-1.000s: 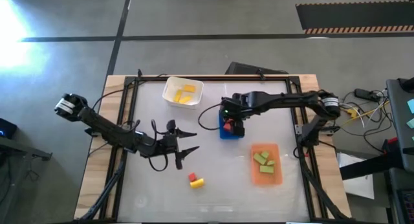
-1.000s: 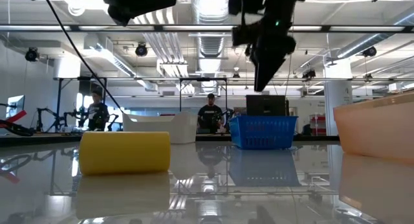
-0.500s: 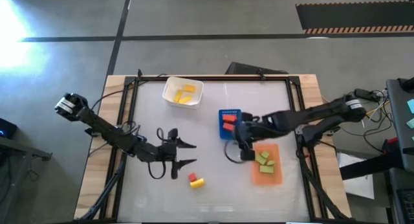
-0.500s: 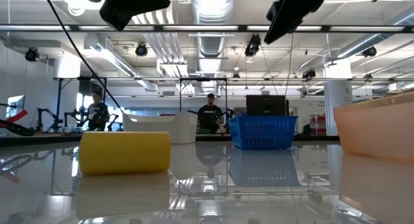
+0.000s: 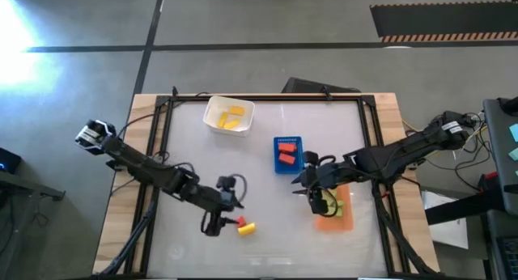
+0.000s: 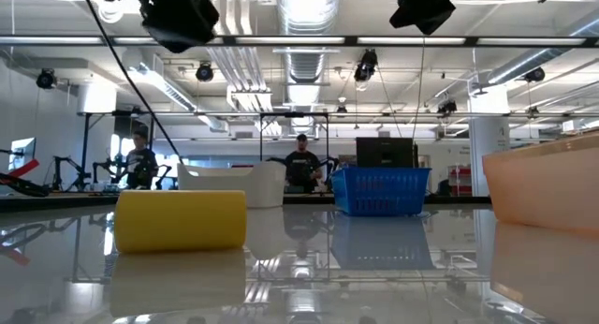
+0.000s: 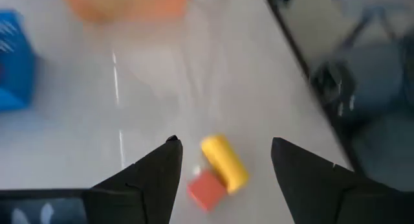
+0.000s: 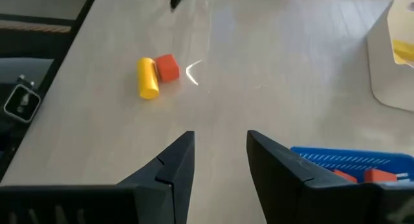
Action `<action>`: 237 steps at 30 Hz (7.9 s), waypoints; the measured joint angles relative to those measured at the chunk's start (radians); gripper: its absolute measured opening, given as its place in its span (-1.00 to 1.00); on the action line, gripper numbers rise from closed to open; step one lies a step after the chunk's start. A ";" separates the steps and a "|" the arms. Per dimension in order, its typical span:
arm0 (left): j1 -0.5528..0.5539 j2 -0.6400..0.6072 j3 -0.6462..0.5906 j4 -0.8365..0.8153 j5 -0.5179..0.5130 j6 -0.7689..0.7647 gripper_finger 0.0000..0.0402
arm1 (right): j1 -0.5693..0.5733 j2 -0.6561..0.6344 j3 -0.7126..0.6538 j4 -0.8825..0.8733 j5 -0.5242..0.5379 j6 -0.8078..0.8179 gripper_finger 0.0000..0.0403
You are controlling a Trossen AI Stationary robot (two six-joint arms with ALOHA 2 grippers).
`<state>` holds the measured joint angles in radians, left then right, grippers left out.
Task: Sort & place blocks by color
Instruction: Put the orange block into the blue bin
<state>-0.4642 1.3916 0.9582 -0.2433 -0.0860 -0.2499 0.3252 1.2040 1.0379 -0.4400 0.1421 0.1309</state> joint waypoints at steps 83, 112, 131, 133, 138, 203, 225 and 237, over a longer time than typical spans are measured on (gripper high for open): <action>0.063 0.060 -0.327 0.987 -0.428 0.405 -0.43 | 0.000 0.208 -0.335 1.008 0.122 -0.315 -0.51; 0.024 0.078 -0.370 1.233 -0.417 0.415 -0.42 | 0.000 0.317 -0.227 1.133 0.172 -0.305 0.27; 0.033 0.078 -0.361 1.266 -0.417 0.440 -0.35 | -0.016 0.320 -0.227 1.229 0.172 -0.333 0.17; 0.038 0.078 -0.361 1.266 -0.417 0.440 -0.35 | -0.016 0.320 -0.228 1.241 0.172 -0.333 0.17; 0.056 0.078 -0.361 1.278 -0.421 0.441 -0.35 | -0.020 0.320 -0.228 1.262 0.169 -0.338 0.17; 0.079 0.077 -0.350 1.301 -0.386 0.433 -0.03 | -0.064 0.318 -0.229 1.310 0.059 -0.350 -0.40; 0.070 -0.058 -0.411 1.181 -0.399 0.410 0.40 | -0.116 0.173 -0.182 0.430 0.406 -0.084 -0.40; 0.070 -0.054 -0.411 1.176 -0.402 0.365 0.40 | -0.257 0.209 -0.190 0.186 0.410 0.096 -0.40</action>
<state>-0.3946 1.3373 0.5472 0.9325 -0.4877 0.1148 0.0686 1.4133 0.8482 -0.2544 0.5519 0.2266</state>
